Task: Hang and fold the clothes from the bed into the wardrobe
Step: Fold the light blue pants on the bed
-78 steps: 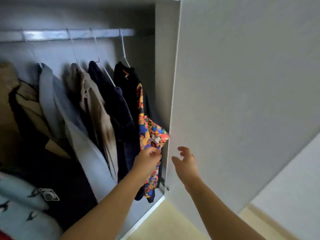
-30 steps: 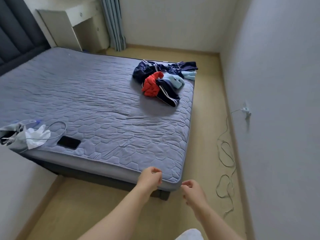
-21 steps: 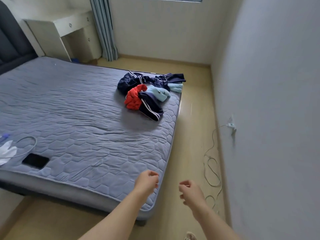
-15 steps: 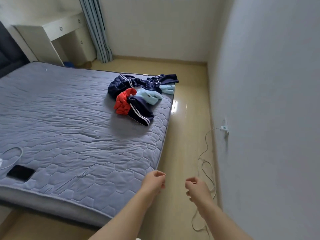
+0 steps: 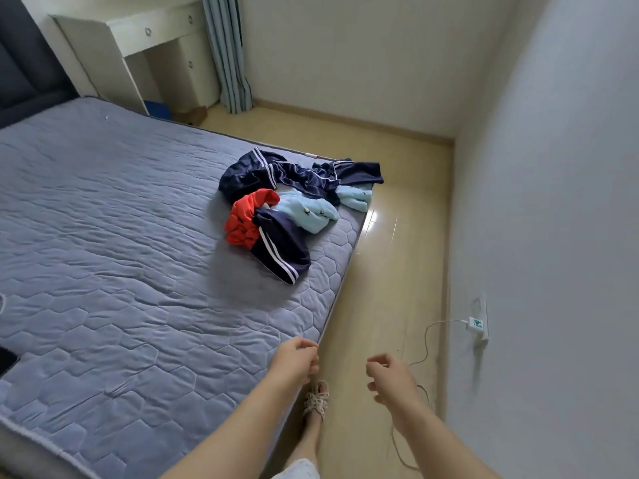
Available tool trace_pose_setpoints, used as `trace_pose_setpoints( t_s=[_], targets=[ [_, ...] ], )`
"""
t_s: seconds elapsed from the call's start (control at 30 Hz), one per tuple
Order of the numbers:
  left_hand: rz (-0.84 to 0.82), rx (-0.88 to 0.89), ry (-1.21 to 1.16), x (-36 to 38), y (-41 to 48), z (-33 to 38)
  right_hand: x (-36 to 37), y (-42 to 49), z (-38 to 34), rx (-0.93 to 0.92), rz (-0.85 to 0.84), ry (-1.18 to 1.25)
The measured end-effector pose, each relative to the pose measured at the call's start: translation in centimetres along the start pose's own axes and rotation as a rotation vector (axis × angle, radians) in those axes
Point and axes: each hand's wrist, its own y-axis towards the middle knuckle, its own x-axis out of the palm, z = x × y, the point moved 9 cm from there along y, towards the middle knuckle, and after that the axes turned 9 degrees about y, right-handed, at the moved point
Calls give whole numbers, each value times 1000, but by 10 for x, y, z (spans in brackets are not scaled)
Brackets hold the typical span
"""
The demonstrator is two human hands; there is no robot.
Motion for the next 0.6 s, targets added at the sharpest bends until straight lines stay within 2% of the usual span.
trace_pose_setpoints(
  t_s=[0.33, 0.6],
  targets=[
    [76, -17, 44, -64, 160, 150, 65, 168, -165, -34, -136, -154],
    [192, -102, -66, -117, 249, 196, 129, 263, -238, -9, -255, -292]
  ],
)
